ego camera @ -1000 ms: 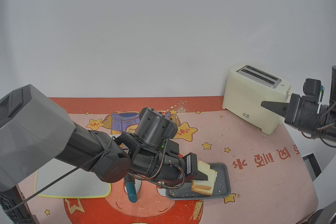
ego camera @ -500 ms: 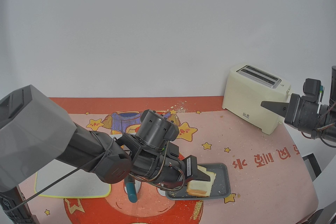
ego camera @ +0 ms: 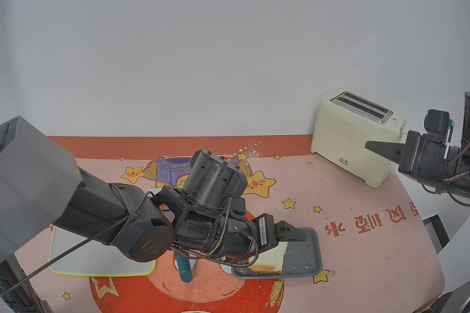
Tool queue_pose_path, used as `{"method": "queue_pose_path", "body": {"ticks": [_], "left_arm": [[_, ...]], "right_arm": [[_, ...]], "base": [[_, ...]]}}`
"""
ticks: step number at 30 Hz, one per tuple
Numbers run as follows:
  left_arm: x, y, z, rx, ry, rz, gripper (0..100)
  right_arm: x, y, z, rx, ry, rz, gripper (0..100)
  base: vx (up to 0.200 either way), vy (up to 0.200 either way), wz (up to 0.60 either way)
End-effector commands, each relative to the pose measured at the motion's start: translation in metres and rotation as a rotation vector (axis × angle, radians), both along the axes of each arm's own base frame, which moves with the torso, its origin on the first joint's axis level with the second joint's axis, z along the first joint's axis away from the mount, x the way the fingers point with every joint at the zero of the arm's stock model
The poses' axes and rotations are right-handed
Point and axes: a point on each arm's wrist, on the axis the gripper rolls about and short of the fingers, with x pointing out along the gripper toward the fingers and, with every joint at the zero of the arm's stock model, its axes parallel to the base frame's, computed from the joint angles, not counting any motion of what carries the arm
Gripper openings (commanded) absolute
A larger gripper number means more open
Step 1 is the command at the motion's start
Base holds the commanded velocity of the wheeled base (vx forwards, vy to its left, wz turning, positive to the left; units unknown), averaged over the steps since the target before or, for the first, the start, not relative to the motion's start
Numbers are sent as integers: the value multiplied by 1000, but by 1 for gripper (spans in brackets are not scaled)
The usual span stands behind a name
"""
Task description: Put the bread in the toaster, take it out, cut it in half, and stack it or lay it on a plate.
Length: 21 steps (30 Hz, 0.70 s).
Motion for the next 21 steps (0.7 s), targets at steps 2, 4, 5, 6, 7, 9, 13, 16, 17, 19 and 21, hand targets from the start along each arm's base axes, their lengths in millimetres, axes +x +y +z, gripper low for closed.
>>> {"method": "queue_pose_path", "body": {"ticks": [2,4,5,6,7,9,13,16,17,19,21], "left_arm": [[-1,0,8,-1,-31,17,100],[0,0,10,11,-55,39,100],[2,-3,12,22,-83,64,100],[2,-4,13,25,-93,69,100],[3,-4,14,25,-98,74,100],[3,-5,14,28,-100,74,100],[-4,-10,10,69,-104,74,100],[-11,-14,8,136,-158,49,100],[-11,-14,8,146,-175,50,100],[-10,-14,9,152,-188,53,100],[-10,-14,11,152,-197,60,100]], "right_arm": [[0,0,0,1,-1,1,0],[0,0,0,0,0,1,0],[0,0,0,-1,2,1,0],[0,0,0,-1,2,1,0],[0,0,0,-1,2,1,0],[0,0,0,-1,2,1,0],[0,0,0,-2,1,1,0],[1,0,-1,-3,6,1,0],[1,0,-1,-1,3,1,0],[0,0,0,0,0,1,0],[0,0,0,1,-1,1,0]], "base": [[0,0,0],[0,0,0],[0,0,0],[0,0,0],[0,0,0],[0,0,0],[0,0,0],[0,0,0],[0,0,0],[0,0,0],[0,0,0]]}}
